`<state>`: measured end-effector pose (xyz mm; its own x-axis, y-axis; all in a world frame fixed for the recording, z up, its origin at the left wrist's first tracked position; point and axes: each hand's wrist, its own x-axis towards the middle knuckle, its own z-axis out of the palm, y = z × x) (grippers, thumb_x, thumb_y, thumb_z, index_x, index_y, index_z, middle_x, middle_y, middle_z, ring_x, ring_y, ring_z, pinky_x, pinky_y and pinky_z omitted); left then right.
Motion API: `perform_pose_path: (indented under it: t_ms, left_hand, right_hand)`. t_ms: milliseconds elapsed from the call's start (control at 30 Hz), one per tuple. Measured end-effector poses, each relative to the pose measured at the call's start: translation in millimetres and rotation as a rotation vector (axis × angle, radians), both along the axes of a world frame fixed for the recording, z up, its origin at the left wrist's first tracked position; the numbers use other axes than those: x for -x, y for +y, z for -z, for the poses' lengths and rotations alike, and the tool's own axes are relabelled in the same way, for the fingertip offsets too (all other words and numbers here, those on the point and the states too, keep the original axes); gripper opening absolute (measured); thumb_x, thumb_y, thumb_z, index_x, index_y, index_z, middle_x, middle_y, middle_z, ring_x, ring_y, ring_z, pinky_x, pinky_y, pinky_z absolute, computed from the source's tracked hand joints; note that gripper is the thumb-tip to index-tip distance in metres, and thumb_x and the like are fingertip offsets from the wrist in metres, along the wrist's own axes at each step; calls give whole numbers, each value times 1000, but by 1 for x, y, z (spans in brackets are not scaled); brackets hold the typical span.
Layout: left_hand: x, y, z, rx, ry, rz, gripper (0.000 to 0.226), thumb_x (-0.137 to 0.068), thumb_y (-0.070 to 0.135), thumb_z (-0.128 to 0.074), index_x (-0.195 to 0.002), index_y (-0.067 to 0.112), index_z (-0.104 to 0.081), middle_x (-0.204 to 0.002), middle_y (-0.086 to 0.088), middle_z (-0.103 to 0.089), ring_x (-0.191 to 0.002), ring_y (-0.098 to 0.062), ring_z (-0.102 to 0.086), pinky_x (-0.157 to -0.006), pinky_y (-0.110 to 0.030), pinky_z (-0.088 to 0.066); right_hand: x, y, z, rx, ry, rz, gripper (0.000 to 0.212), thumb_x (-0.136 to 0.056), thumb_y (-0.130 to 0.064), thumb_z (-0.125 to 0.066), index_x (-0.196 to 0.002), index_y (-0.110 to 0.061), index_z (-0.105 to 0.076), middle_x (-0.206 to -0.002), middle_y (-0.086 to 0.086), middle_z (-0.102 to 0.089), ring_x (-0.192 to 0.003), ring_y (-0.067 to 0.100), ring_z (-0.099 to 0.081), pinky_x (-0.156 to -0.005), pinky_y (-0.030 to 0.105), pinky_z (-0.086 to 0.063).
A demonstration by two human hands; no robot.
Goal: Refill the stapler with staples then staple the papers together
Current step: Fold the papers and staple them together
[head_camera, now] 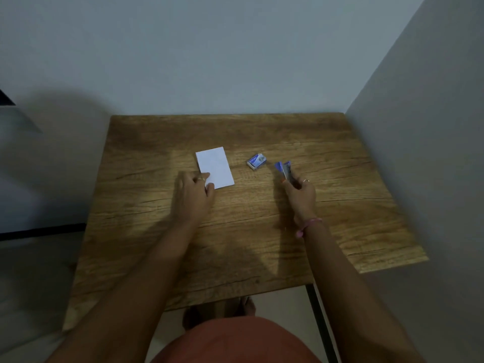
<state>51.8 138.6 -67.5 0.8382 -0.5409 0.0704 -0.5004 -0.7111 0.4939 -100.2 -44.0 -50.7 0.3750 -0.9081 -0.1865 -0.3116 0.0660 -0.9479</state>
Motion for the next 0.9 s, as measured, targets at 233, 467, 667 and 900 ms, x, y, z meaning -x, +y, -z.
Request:
perform_pose_path:
  t_ms: [233, 467, 667, 900]
  left_hand:
    - [-1, 0, 14, -24, -60, 79, 46, -98, 38, -40, -142, 25, -40, -155, -5, -27, -144, -23, -18, -110, -49, -18]
    - [-2, -5, 17, -110, -49, 112, 58, -99, 46, -28, -150, 18, -21, -160, 1, -16, -148, -15, -8, -112, -47, -11]
    - [-5, -9, 17, -160, -55, 92, 60, -97, 52, -27, -149, 20, -26, -159, 2, -21, -147, -16, -10, -110, -45, -10]
    - [-18, -20, 14, -107, -36, 119, 58, -93, 49, -42, -142, 19, -37, -155, 1, -28, -140, -21, -18, -105, -48, -17]
  right_hand:
    - [1, 2, 10, 72, 17, 26, 49, -85, -18, -71, -130, -6, -55, -126, 2, -62, -108, 4, -55, -92, 17, -44]
    - [-13, -9, 13, 144, 90, 140, 41, -81, -20, -73, -119, -7, -63, -114, 4, -68, -100, 9, -63, -91, 26, -51]
    - [-35, -29, 10, 236, 118, 134, 40, -80, -22, -73, -116, -6, -65, -106, 0, -67, -96, 9, -61, -84, 19, -47]
    - [-57, -47, 14, 301, 225, 70, 36, -81, -20, -69, -111, -1, -65, -107, 12, -67, -98, 20, -62, -81, 23, -46]
